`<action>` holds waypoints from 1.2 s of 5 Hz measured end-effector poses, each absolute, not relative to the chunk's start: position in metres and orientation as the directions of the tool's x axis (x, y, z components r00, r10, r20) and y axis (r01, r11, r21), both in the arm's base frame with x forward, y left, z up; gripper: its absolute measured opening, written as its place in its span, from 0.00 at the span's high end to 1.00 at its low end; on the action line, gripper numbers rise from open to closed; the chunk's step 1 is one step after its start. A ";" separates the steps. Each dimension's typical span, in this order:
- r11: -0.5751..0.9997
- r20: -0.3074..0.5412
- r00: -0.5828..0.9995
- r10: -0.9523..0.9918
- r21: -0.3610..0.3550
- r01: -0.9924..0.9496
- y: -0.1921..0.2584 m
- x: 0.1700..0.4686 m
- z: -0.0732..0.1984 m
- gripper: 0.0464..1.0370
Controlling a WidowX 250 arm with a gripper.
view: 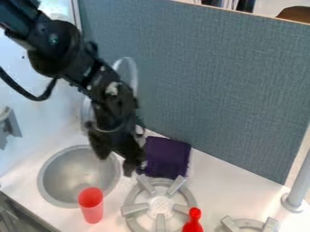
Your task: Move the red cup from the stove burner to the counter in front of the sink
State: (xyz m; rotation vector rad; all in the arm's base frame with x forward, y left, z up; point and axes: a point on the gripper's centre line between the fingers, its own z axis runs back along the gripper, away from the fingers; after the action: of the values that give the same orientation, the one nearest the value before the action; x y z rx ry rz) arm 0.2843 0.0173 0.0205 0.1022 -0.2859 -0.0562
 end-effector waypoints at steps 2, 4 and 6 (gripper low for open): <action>0.966 0.394 0.886 -0.244 0.017 0.259 -0.067 0.319 0.040 0.03; 0.927 0.416 0.851 -0.320 -0.049 0.372 -0.129 0.335 0.061 0.03; 0.874 0.285 0.842 -0.459 -0.024 0.485 -0.177 0.312 0.035 0.04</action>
State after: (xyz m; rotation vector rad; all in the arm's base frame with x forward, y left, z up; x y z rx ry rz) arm 0.3123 -0.1772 0.0348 -0.0960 -0.2765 -0.4996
